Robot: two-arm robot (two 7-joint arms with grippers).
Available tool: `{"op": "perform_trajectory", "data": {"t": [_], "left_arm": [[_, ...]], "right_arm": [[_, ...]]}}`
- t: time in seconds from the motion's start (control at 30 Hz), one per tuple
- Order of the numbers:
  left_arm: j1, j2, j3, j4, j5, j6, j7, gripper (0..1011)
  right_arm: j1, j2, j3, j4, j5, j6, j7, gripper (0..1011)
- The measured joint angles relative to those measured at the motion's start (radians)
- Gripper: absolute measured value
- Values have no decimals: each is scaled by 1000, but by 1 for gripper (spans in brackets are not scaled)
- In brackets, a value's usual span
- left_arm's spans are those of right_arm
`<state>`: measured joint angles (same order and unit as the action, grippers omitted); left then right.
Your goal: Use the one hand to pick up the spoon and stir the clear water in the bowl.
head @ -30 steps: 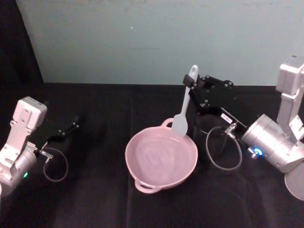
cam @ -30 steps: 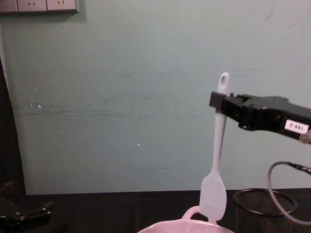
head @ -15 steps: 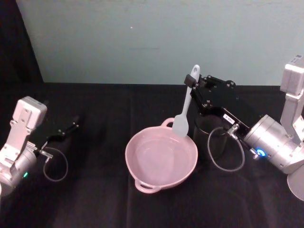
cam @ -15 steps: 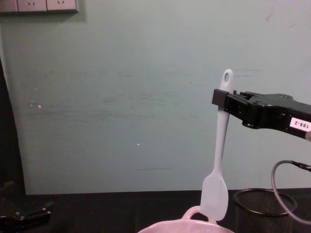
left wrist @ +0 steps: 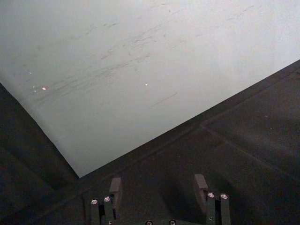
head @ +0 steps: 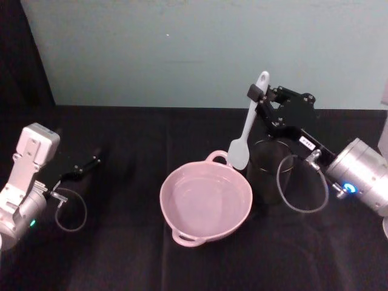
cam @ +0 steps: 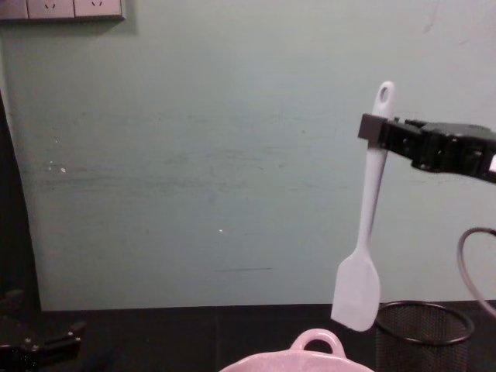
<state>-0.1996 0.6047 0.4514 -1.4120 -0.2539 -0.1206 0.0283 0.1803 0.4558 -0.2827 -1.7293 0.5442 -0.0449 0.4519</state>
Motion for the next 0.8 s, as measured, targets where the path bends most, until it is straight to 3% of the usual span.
{"op": "perform_trajectory", "data": {"t": [0.17, 0.43, 0.8], "left_arm": [[0, 0, 0, 0, 0, 0, 0, 1005], [0, 0, 0, 0, 0, 0, 0, 1005], [0, 0, 0, 0, 0, 0, 0, 1005]], "right_arm": [[-3, 21, 24, -22, 59, 46, -1, 119], [-17, 41, 67, -33, 120, 63, -36, 119], [-12, 39, 110, 26, 178, 65, -84, 119]]}}
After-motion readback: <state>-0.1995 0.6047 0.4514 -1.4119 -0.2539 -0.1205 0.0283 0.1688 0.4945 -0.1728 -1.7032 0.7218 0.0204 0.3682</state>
